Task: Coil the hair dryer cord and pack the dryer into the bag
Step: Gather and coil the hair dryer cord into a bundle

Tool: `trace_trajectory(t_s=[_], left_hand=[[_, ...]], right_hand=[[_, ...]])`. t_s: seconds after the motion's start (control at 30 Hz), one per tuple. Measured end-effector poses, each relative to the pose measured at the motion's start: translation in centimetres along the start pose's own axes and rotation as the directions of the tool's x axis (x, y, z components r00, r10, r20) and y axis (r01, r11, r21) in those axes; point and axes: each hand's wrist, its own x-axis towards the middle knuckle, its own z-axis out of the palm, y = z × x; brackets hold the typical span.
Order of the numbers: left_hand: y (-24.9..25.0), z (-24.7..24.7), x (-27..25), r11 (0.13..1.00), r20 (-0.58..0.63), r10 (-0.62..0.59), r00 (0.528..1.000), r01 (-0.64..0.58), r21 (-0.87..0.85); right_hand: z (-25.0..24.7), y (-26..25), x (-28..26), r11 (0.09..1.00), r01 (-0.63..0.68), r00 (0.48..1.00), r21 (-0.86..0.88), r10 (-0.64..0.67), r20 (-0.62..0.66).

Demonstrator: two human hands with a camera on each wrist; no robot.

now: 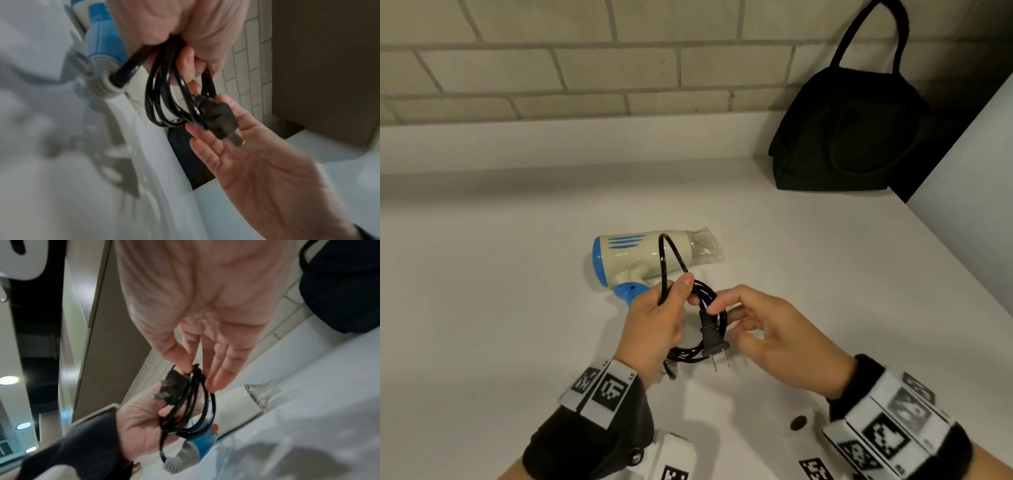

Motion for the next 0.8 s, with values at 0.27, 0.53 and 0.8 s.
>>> trace_trajectory(t_s=[0.27, 0.53, 0.8], left_hand=[[-1.4, 0.1, 0.8, 0.999, -0.034, -0.009, 0.999, 0.01, 0.031], [-1.1, 0.3, 1.1, 0.989, -0.016, 0.1, 0.995, -0.098, 0.107], [-1.7, 0.1, 1.0, 0.975, 0.093, 0.128, 0.987, -0.143, 0.171]], right_hand=[[0.5, 0.2, -1.0, 0.821, 0.259, 0.962, -0.509, -0.265, 0.062], [1.4, -1.8, -0.9, 0.692, 0.218, 0.945, -0.689, -0.327, -0.03], [1.7, -3.1, -2.0, 0.937, 0.104, 0.992, 0.333, -0.072, -0.108]])
